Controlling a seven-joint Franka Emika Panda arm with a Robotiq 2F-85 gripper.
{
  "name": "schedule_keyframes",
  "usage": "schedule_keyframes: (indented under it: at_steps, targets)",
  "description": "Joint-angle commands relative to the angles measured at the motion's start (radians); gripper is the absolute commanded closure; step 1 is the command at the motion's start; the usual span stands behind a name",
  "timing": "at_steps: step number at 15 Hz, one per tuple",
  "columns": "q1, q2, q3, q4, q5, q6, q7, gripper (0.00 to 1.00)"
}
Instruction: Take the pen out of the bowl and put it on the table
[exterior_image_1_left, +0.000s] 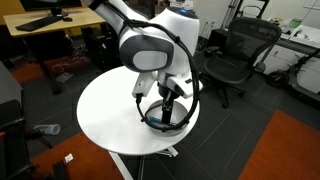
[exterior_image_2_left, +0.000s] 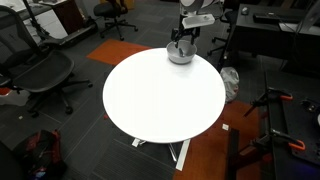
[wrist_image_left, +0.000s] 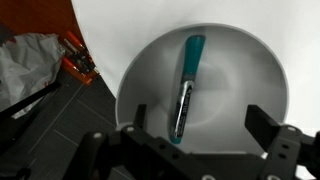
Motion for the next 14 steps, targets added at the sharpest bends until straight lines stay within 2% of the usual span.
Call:
schedule_keyframes:
  at_steps: [1,13,14]
  targets:
    - [-0.014,0.062,0.014,0.066,0.008,0.003,0.011,0.0]
    - [-0.014,0.171,0.006,0.168,-0.003,-0.016,0.016,0.0]
    - [-0.015,0.175,0.006,0.171,-0.003,-0.015,0.015,0.14]
